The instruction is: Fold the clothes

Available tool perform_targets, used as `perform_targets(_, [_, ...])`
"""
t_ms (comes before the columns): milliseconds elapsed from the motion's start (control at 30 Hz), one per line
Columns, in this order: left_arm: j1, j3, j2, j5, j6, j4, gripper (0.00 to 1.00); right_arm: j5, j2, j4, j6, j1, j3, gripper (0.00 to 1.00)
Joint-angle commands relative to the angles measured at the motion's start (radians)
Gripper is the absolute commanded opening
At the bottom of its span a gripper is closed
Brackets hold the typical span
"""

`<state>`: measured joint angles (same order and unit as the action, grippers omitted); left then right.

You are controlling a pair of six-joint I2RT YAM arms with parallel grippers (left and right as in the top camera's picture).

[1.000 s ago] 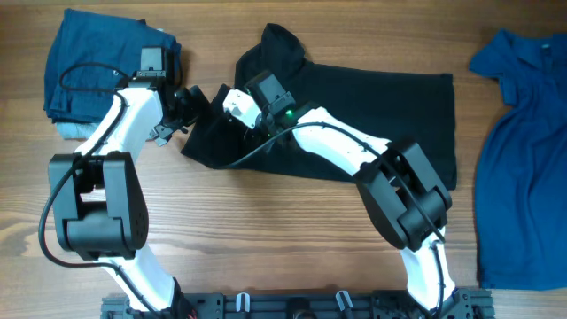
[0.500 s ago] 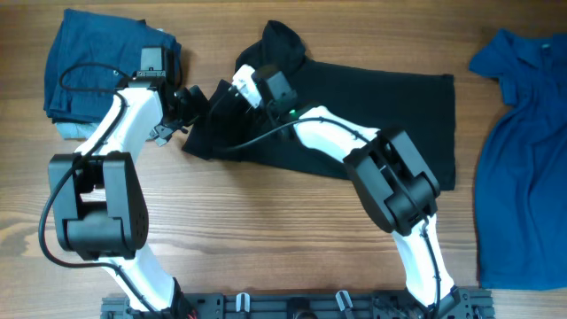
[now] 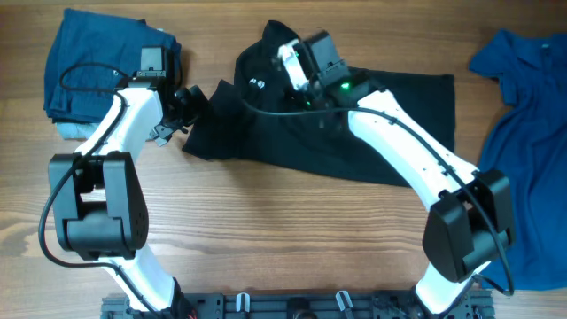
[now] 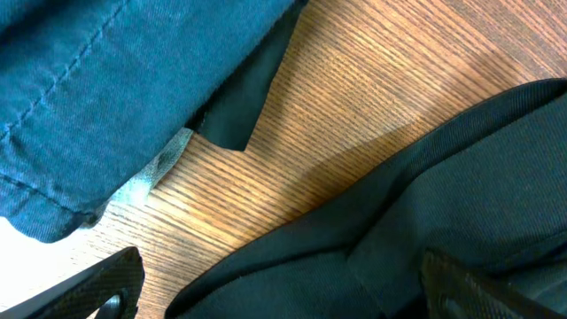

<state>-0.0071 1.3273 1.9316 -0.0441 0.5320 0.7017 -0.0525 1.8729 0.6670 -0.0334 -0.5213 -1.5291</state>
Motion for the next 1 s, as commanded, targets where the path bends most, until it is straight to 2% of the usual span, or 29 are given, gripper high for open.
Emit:
perform_targets(0, [0.003,-0.006,0.006,-0.008,-0.005,-0.003,1.00,-0.004,0.041,0.040,-0.032,0.021,0.064,0.19])
perform_targets(100, [0.003,-0.006,0.006,-0.008,-0.005,-0.003,1.00,-0.005,0.111,0.034,-0.126,0.022,0.118,0.24])
perform_targets(233, [0.003,-0.006,0.006,-0.008,-0.005,-0.003,1.00,-0.058,0.144,0.130,-0.172,0.021,0.118,0.08])
perform_targets(300, [0.003,-0.006,0.006,-0.008,-0.005,-0.003,1.00,-0.065,0.147,0.164,-0.145,0.021,0.118,0.09])
perform_targets(467, [0.003,-0.006,0.006,-0.008,-0.005,-0.003,1.00,-0.013,0.151,0.122,-0.138,0.022,0.148,0.09])
perform_targets(600, [0.003,-0.006,0.006,-0.008,-0.005,-0.003,1.00,0.011,0.151,0.116,-0.050,0.027,0.150,0.08])
perform_targets(900, [0.003,-0.006,0.006,-0.008,-0.005,-0.003,1.00,0.099,0.151,0.106,0.027,0.073,0.150,0.04])
perform_targets(967, [0.003,-0.006,0.006,-0.008,-0.005,-0.003,1.00,0.097,0.150,0.062,0.104,0.097,0.139,0.04])
